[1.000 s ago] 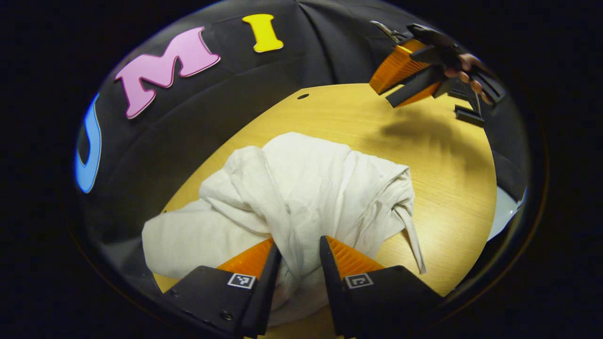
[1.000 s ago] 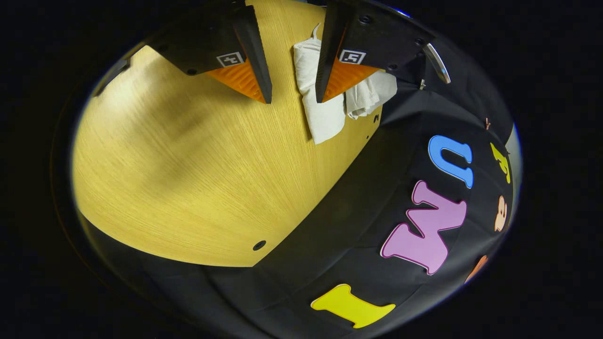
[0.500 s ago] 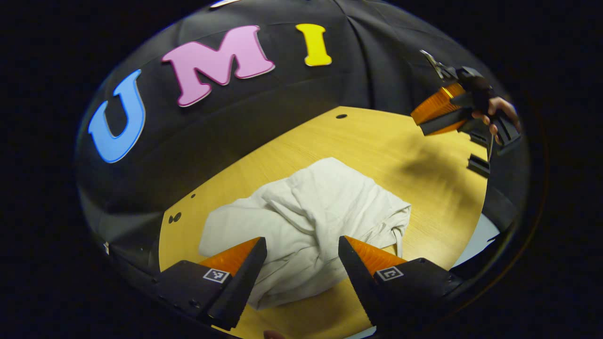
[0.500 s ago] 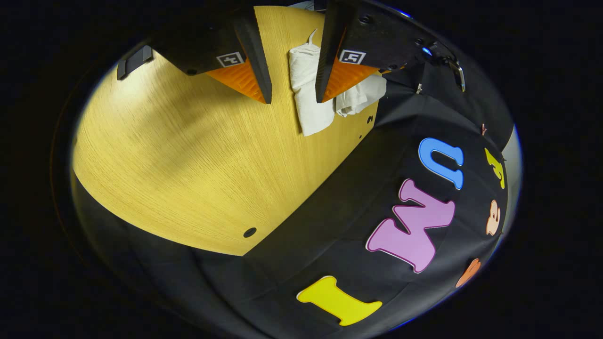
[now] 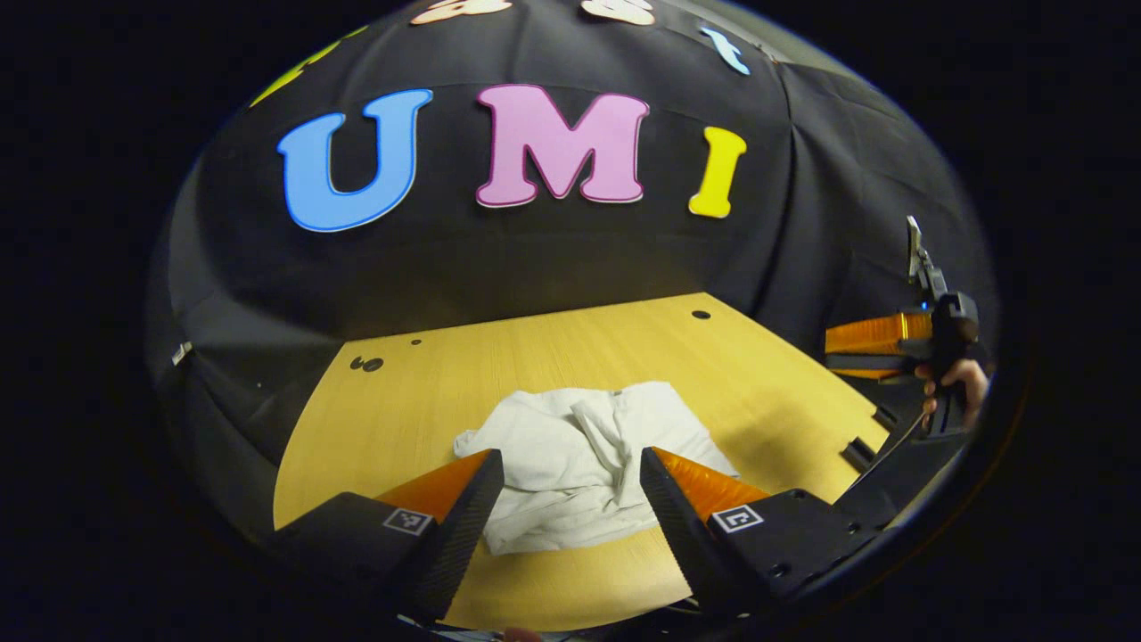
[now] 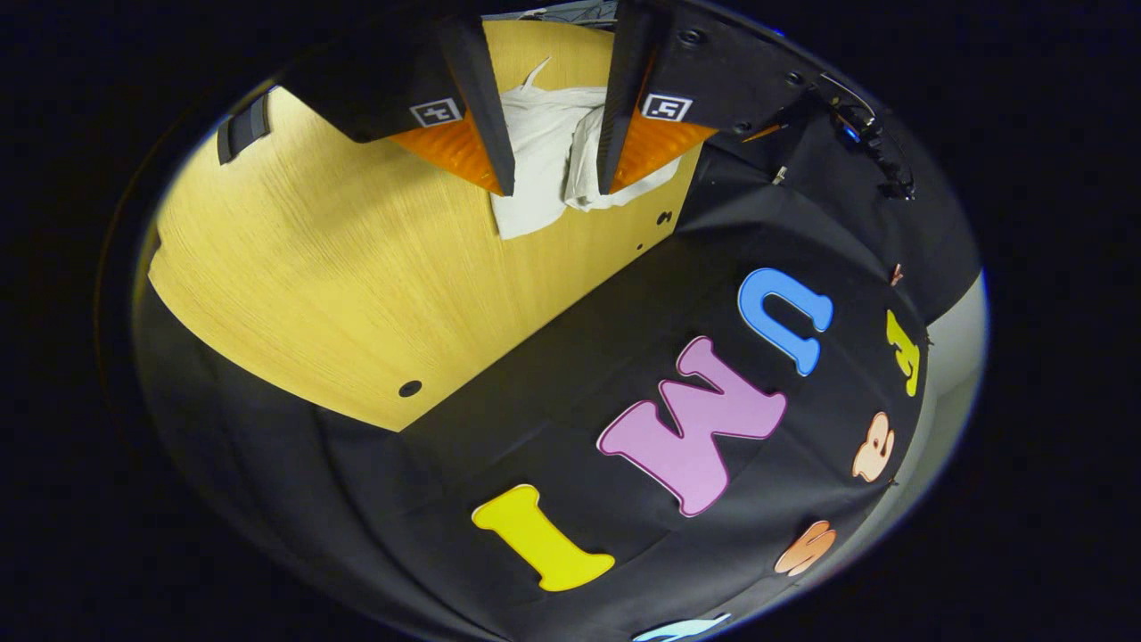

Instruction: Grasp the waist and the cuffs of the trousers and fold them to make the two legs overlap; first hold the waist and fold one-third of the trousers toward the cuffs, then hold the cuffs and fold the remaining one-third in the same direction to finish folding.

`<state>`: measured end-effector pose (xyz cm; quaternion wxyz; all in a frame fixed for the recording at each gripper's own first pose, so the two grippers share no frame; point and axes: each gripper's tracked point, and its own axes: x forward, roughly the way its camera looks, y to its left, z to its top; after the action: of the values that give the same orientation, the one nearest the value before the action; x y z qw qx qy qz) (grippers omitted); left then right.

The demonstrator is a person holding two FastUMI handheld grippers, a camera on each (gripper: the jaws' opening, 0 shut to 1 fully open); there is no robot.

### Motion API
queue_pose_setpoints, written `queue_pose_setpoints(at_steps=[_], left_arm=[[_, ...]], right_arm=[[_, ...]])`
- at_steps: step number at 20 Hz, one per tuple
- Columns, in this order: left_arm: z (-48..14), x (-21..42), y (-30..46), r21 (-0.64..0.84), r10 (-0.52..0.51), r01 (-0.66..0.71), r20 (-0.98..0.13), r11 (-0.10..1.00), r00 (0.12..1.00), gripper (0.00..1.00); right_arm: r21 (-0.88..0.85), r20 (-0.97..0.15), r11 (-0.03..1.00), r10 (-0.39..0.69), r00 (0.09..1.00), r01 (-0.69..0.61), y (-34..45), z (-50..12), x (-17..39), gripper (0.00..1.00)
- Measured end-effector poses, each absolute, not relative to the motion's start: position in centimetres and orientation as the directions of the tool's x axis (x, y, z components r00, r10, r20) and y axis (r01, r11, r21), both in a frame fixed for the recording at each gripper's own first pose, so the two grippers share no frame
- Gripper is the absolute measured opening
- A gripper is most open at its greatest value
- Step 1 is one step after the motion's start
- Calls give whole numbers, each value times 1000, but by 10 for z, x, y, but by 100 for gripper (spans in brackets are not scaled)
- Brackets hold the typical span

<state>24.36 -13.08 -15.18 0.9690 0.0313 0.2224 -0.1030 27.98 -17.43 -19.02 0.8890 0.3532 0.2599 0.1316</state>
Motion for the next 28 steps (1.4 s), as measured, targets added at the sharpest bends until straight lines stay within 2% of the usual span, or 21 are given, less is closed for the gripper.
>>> queue_pose_setpoints(at_steps=[8,11,28], left_arm=[[-134,221,-100,-181,-215,151,-420,972,882,96],[-132,217,-87,-184,-191,122,-428,975,883,97],[-136,182,-55,-200,-215,139,-433,970,875,96]], right_arm=[[688,-383,722,439,813,-66,-139,-180,257,58],[687,-401,724,441,803,-55,-131,-179,257,58],[674,-401,738,404,822,-34,-110,-170,253,58]])
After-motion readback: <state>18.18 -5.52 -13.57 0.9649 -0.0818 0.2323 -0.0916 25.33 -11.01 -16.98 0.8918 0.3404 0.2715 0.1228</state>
